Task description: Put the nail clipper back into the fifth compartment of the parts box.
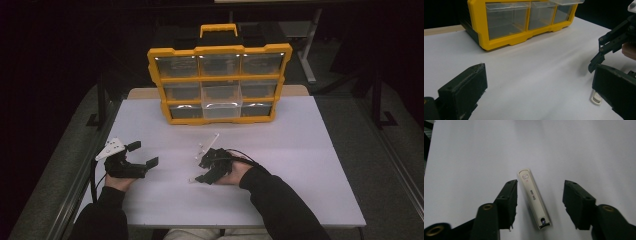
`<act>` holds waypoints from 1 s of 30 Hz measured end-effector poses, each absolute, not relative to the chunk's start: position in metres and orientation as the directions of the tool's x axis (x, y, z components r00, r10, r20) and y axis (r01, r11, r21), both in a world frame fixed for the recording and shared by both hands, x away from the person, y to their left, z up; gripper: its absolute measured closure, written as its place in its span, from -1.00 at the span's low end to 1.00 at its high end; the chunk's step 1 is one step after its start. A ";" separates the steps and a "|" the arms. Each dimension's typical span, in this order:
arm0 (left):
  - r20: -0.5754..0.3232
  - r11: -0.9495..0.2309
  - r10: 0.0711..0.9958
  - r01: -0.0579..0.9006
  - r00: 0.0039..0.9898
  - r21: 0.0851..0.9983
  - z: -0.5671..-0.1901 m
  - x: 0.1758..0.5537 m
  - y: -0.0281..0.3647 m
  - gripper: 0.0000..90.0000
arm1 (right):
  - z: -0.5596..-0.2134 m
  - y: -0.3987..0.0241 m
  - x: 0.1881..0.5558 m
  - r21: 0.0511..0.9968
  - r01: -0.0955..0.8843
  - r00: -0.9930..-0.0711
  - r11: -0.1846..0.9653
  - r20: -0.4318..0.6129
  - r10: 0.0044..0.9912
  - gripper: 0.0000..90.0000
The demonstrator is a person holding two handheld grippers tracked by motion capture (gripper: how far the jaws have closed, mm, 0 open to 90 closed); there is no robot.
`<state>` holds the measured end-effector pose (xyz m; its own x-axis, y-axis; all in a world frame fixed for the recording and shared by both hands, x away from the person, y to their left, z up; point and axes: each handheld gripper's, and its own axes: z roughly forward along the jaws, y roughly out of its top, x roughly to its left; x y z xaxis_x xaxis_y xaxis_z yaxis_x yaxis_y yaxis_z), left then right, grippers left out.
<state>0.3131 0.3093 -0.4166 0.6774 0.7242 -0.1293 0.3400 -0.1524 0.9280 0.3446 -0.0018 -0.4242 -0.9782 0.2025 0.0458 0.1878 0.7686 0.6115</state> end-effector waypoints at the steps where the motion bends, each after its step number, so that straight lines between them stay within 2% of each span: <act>1: -0.130 -0.151 0.725 0.340 0.677 0.928 -0.417 0.313 0.309 -1.00 | -0.425 -0.002 0.345 0.611 0.187 -0.979 0.770 0.047 0.200 0.09; 18: -0.130 -0.152 0.723 0.340 0.678 0.928 -0.417 0.314 0.310 -1.00 | -0.433 0.003 0.342 0.584 0.142 -0.987 0.799 0.025 0.157 0.70; 30: -0.137 -0.149 0.721 0.346 0.679 0.926 -0.417 0.314 0.310 -1.00 | -0.433 0.002 0.344 0.580 0.162 -0.985 0.798 0.050 0.164 0.70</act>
<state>0.3138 0.3096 -0.4170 0.6789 0.7213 -0.1372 0.3456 -0.1491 0.9265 0.3441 0.0016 -0.4330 -0.9852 0.1640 0.0497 0.1622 0.7985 0.5798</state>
